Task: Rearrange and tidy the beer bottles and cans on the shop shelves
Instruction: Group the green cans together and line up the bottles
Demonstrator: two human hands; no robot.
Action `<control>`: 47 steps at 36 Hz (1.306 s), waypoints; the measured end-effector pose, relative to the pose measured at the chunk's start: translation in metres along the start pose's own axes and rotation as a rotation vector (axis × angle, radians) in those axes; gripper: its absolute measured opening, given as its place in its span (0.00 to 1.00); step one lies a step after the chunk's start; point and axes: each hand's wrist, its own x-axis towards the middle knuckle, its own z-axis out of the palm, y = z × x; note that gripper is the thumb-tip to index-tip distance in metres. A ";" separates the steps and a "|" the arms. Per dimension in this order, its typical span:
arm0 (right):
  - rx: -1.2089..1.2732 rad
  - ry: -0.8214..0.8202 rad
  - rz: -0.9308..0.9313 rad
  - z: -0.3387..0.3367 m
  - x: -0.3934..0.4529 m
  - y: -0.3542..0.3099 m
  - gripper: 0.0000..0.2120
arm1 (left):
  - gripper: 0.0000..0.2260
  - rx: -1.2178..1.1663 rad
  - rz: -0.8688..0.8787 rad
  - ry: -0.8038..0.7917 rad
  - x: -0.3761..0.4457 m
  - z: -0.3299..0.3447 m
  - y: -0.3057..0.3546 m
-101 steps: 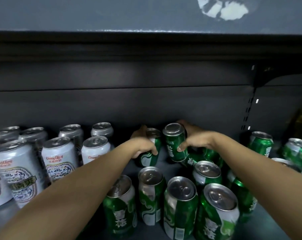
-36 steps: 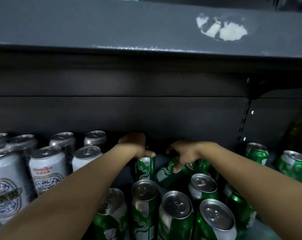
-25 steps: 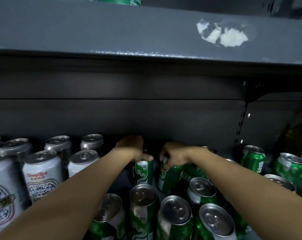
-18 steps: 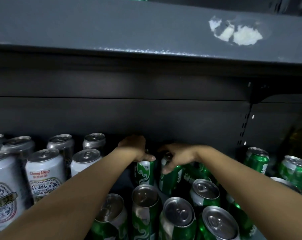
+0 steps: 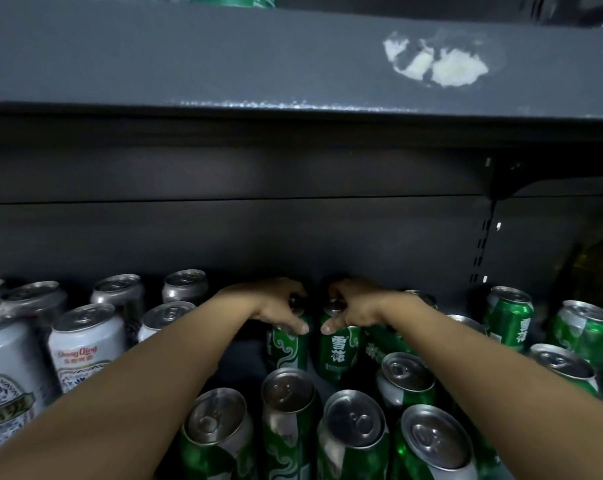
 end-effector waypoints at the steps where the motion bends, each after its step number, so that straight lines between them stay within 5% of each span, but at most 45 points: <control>1: 0.003 0.005 0.003 0.001 0.000 0.000 0.32 | 0.29 0.022 0.031 -0.039 -0.002 0.000 0.001; 7: 0.015 0.008 0.005 0.003 0.000 0.002 0.30 | 0.21 0.217 -0.016 0.085 -0.002 0.000 -0.006; 12: 0.031 0.014 -0.005 0.002 0.000 0.002 0.29 | 0.28 0.287 -0.122 0.205 0.000 0.006 -0.011; 18: 0.039 0.010 0.003 0.004 0.000 0.001 0.30 | 0.30 0.179 -0.123 0.088 0.000 0.002 -0.016; 26: 0.044 -0.070 0.034 -0.005 -0.005 0.004 0.32 | 0.32 0.184 -0.125 0.122 0.001 0.004 -0.018; 34: 0.152 -0.024 0.018 0.001 -0.001 0.003 0.32 | 0.31 0.367 -0.138 0.172 -0.005 0.001 -0.008; 37: 0.192 0.116 0.044 -0.015 -0.008 0.013 0.22 | 0.30 0.364 -0.129 0.303 -0.005 -0.002 -0.002; 39: 0.095 0.209 0.097 -0.023 -0.012 0.024 0.14 | 0.27 0.285 -0.077 0.384 -0.003 -0.003 0.003; 41: -0.092 0.124 0.122 -0.022 -0.014 0.031 0.15 | 0.25 0.195 0.032 0.411 0.001 -0.002 0.012; 44: -0.356 -0.131 0.141 -0.004 -0.014 0.032 0.22 | 0.30 0.072 0.181 0.222 0.011 0.004 0.025; 47: -0.504 -0.198 0.123 0.012 -0.009 0.029 0.31 | 0.36 0.117 0.203 0.060 0.022 0.013 0.031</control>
